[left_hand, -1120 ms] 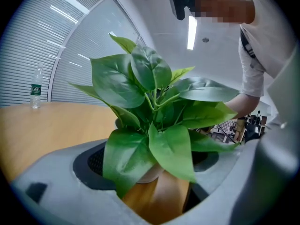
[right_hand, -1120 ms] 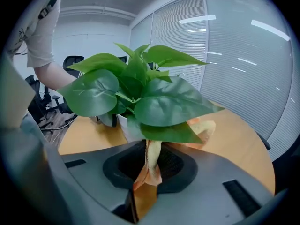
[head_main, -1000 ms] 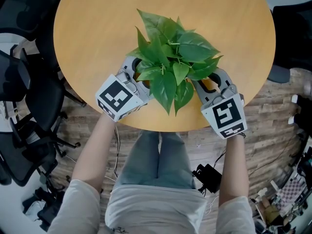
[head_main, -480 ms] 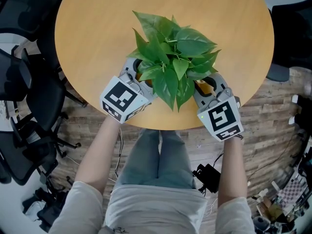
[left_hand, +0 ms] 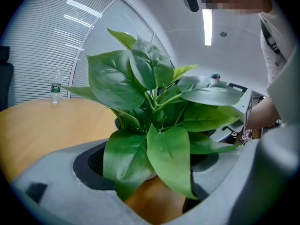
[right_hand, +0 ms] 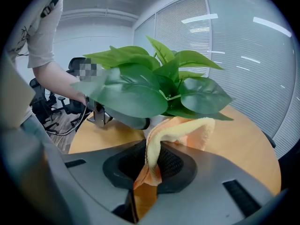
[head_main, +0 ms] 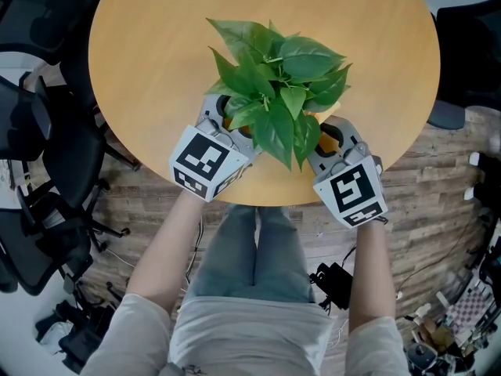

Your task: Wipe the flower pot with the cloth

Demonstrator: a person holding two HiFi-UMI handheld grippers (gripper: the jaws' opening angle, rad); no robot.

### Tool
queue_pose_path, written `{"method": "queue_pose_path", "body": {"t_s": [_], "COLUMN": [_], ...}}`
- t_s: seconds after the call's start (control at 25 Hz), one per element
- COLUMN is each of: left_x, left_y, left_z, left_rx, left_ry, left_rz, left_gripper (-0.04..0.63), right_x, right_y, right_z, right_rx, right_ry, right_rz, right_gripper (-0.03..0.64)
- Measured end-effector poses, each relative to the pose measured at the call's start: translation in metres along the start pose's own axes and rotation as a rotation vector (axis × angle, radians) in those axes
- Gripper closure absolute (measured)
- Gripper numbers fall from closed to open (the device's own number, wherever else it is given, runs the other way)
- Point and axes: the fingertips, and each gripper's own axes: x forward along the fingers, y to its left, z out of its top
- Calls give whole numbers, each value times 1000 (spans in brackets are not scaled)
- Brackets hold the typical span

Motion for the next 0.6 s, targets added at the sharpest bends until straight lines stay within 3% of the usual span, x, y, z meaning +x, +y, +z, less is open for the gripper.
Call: {"method": "queue_pose_path", "body": {"t_s": [0.6], "left_x": [2], "left_y": [1], "left_z": [-2], "left_rx": [-55], "left_ry": [13], "left_rz": [117], "left_gripper": [153], "right_x": [1], "right_y": [5], "right_z": [0], "right_rx": [1], "right_ry": [1], "right_rz": [15], "right_gripper": [561]}}
